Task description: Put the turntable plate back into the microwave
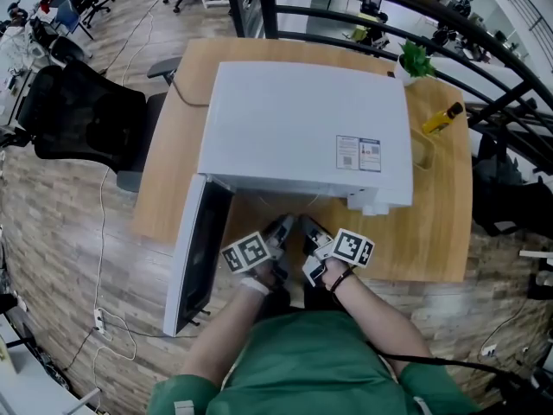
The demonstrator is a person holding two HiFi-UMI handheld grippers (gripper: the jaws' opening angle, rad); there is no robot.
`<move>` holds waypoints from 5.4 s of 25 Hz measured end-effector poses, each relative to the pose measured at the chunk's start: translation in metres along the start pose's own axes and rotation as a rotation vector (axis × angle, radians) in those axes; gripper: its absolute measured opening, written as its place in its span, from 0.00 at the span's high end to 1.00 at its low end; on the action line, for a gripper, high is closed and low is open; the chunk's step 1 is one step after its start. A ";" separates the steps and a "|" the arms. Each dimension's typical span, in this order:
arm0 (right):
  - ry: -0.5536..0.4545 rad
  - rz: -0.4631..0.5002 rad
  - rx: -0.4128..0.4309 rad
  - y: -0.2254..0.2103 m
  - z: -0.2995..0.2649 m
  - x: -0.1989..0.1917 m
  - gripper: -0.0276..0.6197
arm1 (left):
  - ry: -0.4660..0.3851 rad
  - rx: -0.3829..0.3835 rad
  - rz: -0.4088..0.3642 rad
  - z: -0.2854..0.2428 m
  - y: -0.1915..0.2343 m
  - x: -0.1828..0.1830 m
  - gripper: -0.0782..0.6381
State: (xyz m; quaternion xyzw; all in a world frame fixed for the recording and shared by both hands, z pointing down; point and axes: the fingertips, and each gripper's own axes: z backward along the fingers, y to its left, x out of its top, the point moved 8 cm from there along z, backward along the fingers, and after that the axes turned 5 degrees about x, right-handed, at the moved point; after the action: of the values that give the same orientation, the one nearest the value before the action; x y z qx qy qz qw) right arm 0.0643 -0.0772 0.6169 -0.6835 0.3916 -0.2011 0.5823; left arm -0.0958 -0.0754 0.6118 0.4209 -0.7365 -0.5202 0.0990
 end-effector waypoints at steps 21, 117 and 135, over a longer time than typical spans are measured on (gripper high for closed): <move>-0.030 0.042 -0.047 0.008 -0.015 0.027 0.79 | -0.113 0.029 0.031 0.008 0.002 0.034 0.84; -0.019 0.663 -0.077 0.118 0.052 0.032 0.95 | -0.116 0.111 -0.630 0.075 -0.091 0.008 0.84; -0.106 0.933 -0.042 0.172 0.086 0.025 0.95 | -0.252 -0.030 -0.726 0.115 -0.153 0.011 0.84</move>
State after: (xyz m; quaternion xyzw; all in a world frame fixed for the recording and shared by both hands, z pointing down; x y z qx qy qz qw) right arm 0.0906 -0.0445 0.4274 -0.4552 0.6309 0.1252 0.6157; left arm -0.0908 -0.0204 0.4280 0.5856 -0.5380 -0.5798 -0.1770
